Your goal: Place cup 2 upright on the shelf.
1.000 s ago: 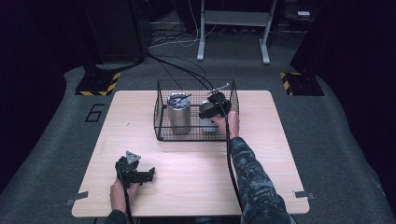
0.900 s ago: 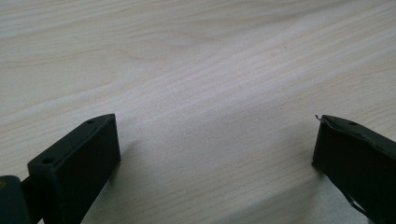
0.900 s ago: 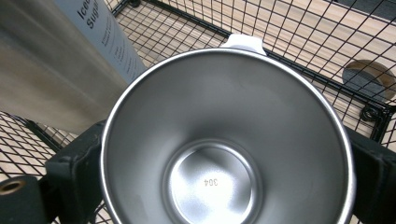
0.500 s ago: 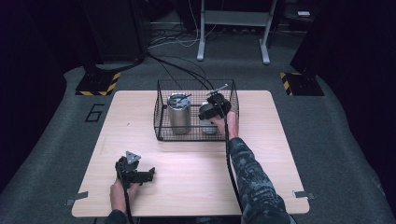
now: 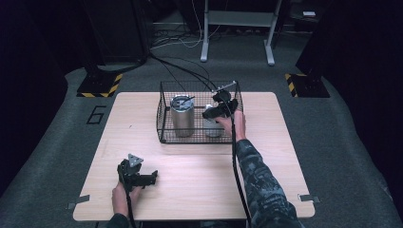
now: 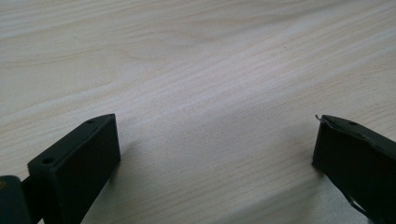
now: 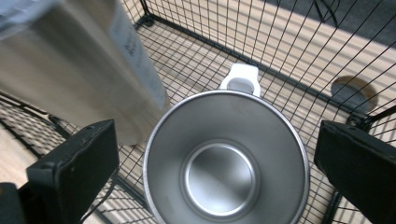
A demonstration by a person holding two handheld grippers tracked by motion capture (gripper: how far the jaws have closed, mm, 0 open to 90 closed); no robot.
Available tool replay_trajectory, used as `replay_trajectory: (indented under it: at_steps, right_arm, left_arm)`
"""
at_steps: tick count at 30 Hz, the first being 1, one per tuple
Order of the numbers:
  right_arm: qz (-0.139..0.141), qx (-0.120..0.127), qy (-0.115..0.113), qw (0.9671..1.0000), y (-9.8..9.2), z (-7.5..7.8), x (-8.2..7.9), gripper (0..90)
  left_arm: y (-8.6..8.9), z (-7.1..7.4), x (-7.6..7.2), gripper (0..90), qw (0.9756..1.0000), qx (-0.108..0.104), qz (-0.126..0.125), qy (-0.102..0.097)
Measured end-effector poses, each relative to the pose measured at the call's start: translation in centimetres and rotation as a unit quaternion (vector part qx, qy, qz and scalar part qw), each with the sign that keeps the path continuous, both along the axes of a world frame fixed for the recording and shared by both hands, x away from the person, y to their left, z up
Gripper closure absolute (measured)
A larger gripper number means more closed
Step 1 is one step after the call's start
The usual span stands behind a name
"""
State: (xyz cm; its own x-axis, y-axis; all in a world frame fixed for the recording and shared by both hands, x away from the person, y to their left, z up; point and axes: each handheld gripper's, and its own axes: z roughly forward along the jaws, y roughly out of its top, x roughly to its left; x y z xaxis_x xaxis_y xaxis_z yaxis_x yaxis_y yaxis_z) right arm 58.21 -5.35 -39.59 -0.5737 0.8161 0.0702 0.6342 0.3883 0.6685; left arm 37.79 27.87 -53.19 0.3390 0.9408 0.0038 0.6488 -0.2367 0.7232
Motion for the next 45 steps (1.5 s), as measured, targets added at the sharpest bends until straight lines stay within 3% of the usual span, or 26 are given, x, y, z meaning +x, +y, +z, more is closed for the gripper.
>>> replay_trajectory:
  at_steps: [8, 14, 15, 20, 23, 26, 36, 45]
  right_arm:
    - [0.019, 0.018, -0.021, 0.9994, -0.7, 2.6, -2.2, 0.0]
    - [0.019, 0.018, -0.021, 0.9994, -0.7, 2.6, -2.2, 0.0]
    - [0.039, 0.021, -0.043, 0.9981, -1.8, 4.3, -5.1, 0.0]
    - [0.056, 0.021, -0.056, 0.9967, -2.6, 4.6, -7.2, 0.0]
    - [0.061, 0.022, -0.064, 0.9959, -3.5, 4.3, -9.3, 0.0]
    - [0.062, 0.019, -0.068, 0.9956, -4.0, 4.0, -10.2, 0.0]
    - [0.035, 0.015, -0.067, 0.997, -8.8, -0.4, -14.6, 0.0]
    - [0.028, 0.016, -0.063, 0.9975, -9.1, -0.9, -14.9, 0.0]
  left_arm:
    - [0.0, 0.0, 0.0, 0.4, 1.0, 0.001, -0.001, 0.0]
    - [0.0, 0.0, 0.0, 0.4, 1.0, 0.001, -0.001, 0.0]
    - [0.0, 0.0, 0.0, 0.4, 1.0, 0.001, -0.001, 0.0]
    - [0.0, 0.0, 0.0, 0.3, 1.0, -0.001, 0.0, 0.001]
    - [0.0, 0.0, 0.0, 0.3, 1.0, 0.0, 0.0, 0.001]
    - [0.0, 0.0, 0.0, 0.4, 1.0, -0.001, 0.0, 0.001]
    - [0.0, 0.0, 0.0, 0.3, 1.0, -0.001, -0.001, 0.001]
    - [0.0, 0.0, 0.0, 0.4, 1.0, 0.001, -0.002, 0.002]
